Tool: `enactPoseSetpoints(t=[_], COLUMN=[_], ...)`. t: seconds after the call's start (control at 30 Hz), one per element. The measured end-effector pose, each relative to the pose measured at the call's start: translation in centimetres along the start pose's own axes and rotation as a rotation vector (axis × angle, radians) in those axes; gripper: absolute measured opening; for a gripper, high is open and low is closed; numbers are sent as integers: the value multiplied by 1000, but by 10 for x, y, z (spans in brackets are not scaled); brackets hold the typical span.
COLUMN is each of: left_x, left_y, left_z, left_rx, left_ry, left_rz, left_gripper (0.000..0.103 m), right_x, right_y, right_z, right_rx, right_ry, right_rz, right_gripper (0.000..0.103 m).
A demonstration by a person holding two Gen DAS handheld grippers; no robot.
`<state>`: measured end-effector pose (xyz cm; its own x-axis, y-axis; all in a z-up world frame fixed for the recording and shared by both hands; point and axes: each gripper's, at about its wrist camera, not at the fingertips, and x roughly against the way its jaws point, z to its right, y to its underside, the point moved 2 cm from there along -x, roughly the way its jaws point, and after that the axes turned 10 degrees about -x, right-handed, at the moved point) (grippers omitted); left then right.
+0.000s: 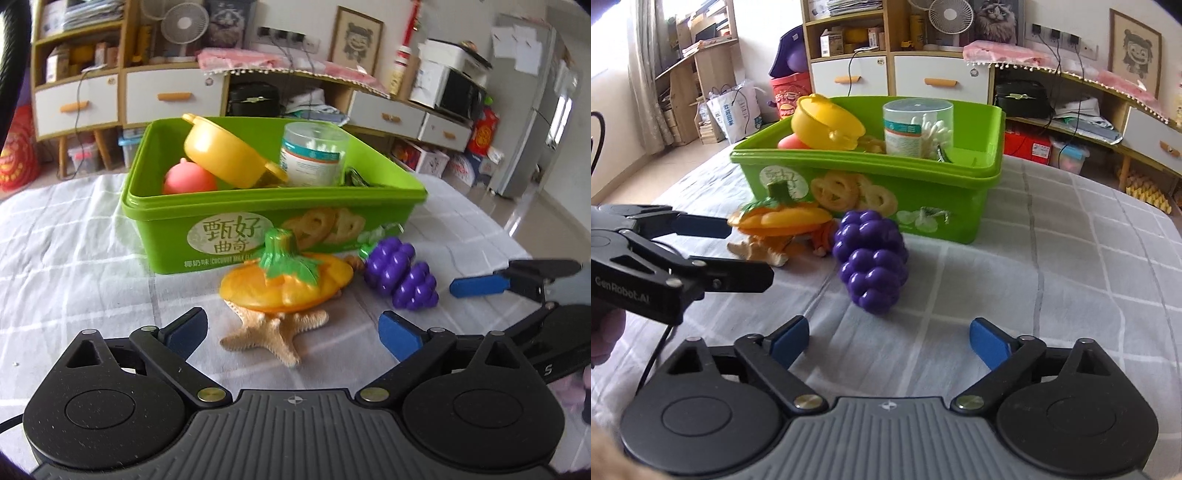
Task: Organize rigid objects
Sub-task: 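Move the left gripper toward the orange pumpkin and the right toward the purple grapes, then grasp the purple grapes with the right gripper while the left gripper grasps the orange pumpkin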
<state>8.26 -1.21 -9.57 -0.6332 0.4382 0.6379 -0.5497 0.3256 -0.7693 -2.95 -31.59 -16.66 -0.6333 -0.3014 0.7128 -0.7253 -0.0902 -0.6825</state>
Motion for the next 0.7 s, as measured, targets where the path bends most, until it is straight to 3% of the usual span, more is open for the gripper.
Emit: enactPoseSetpoints(t=[0.43,0.57,0.7], left_x=[-10,-13,-13], left_y=[-13,-15,-15], left_z=[-13,-11,-9], left_rx=[234,233,221], left_ry=[12,-12,-25], left_rz=[30,21,14], left_gripper=[93,86,86], right_x=[-10,-14,-16], right_y=[-14,-18,-21], right_z=[-9,-12,-13], right_rx=[-16,-23,-45], right_ry=[26,41,51], right_rz=[23,27,30], right_gripper=[61,53,45])
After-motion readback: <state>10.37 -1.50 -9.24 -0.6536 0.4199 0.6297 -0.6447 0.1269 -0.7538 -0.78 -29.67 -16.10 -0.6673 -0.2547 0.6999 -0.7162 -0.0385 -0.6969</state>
